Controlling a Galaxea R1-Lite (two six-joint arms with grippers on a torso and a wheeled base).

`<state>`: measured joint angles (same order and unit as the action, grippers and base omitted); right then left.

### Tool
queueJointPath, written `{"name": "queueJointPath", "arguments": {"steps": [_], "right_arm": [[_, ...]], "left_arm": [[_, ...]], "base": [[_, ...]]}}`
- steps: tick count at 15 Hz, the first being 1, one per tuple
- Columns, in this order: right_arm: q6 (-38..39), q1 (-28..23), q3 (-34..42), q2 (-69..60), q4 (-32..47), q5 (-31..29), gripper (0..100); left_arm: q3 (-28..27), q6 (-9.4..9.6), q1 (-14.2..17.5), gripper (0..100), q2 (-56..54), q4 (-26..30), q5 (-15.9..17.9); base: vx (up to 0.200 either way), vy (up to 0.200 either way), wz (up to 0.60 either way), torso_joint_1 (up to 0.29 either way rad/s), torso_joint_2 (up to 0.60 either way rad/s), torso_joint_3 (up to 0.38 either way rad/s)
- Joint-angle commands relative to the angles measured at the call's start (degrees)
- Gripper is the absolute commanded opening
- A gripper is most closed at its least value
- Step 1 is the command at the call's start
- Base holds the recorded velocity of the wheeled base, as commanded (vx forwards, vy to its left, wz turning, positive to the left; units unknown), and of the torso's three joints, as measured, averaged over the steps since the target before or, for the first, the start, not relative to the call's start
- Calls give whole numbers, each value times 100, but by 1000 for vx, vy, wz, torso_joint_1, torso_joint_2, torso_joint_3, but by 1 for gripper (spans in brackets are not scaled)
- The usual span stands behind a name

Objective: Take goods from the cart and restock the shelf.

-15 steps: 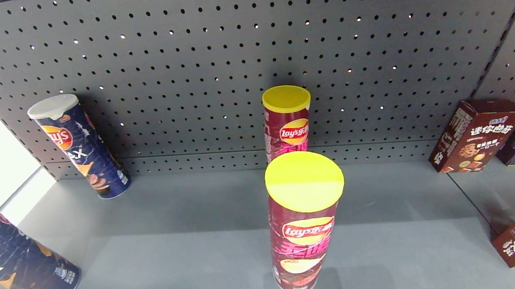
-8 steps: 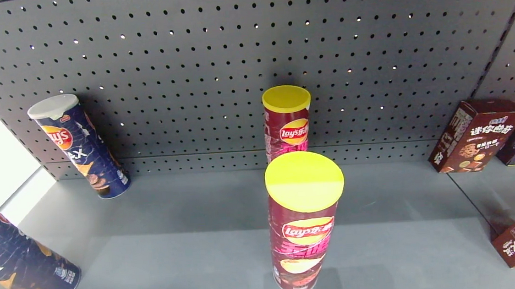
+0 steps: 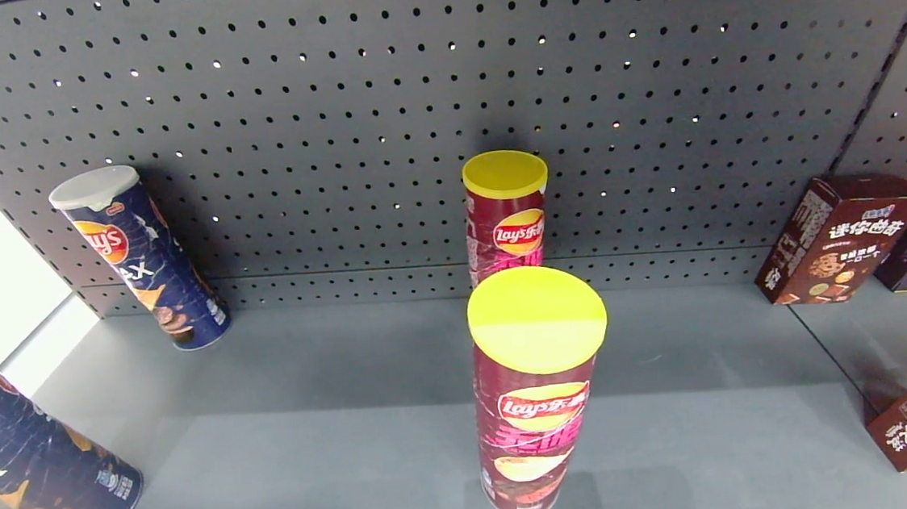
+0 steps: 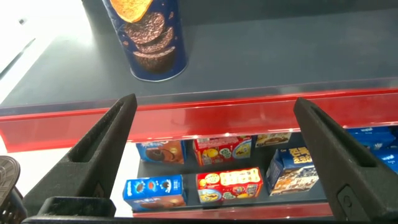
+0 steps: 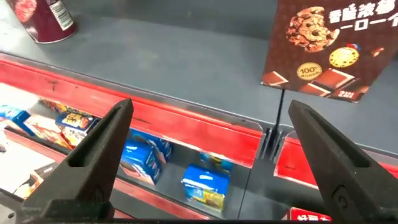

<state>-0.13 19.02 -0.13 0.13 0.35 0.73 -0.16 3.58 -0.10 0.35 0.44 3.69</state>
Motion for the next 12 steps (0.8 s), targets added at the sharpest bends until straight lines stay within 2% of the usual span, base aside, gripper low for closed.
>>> {"name": "queueJointPath", "arguments": {"steps": [1,2,3,4,12], "right_arm": [[22,-522,-13,575,26,6,100],[22,-1295,-4,672,17,6,100],[22,-1295,-4,672,17,6,100],[13,-1954,5,-13,-9,24,100],[22,-1893,5,-13,-9,24,100]], "left_arm": [[-2,2,1,100,9,0,0],[-2,2,1,100,9,0,0],[-2,2,1,100,9,0,0],[-2,2,1,100,9,0,0],[-11,2,1,100,9,0,9]], "base": [[0,0,0,0,0,0],[0,0,0,0,0,0],[0,0,0,0,0,0],[0,0,0,0,0,0],[0,0,0,0,0,0]]}}
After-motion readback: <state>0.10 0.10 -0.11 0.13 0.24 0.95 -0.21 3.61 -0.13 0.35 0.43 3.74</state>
